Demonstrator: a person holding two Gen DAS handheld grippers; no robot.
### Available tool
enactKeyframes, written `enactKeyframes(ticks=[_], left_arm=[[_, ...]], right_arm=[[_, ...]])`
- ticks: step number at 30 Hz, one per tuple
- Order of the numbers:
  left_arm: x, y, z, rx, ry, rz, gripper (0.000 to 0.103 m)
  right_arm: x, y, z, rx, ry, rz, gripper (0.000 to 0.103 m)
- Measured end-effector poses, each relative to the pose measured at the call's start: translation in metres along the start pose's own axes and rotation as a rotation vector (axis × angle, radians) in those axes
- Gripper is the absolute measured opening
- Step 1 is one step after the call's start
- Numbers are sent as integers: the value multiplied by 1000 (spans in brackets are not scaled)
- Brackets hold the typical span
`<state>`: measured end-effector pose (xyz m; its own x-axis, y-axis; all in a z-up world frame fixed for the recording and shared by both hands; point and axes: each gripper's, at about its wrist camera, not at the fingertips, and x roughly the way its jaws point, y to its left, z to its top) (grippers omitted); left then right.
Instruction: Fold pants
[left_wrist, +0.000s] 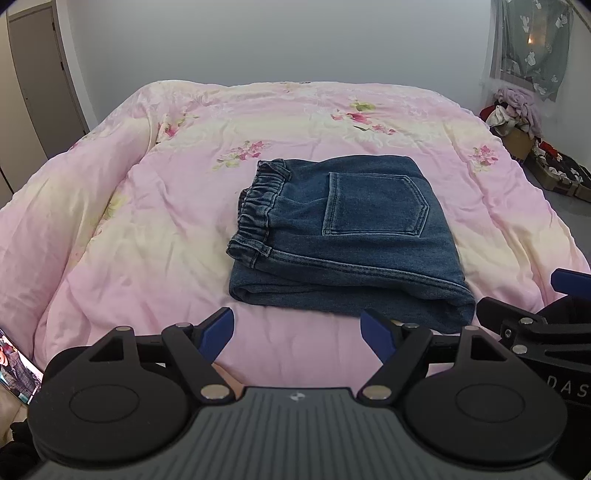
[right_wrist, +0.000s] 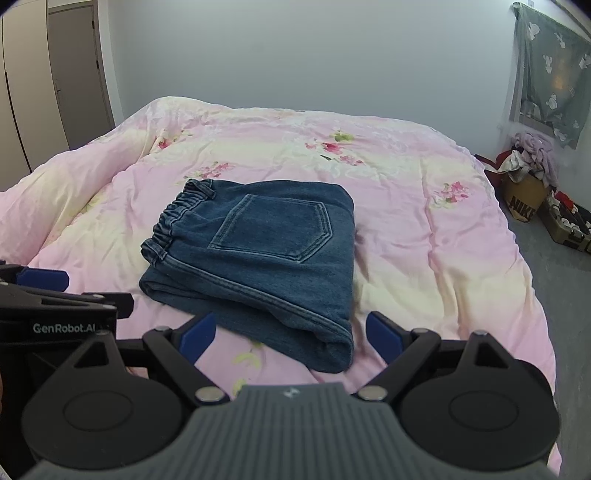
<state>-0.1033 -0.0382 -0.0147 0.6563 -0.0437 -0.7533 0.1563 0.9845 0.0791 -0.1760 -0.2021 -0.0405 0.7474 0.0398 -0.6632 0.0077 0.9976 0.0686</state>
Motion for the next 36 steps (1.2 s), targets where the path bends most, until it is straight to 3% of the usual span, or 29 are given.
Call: enactKeyframes(ticks=[36], left_arm=[[-2, -3, 1, -16, 4, -19, 91]], right_arm=[[1, 2, -3, -26, 22, 32, 87]])
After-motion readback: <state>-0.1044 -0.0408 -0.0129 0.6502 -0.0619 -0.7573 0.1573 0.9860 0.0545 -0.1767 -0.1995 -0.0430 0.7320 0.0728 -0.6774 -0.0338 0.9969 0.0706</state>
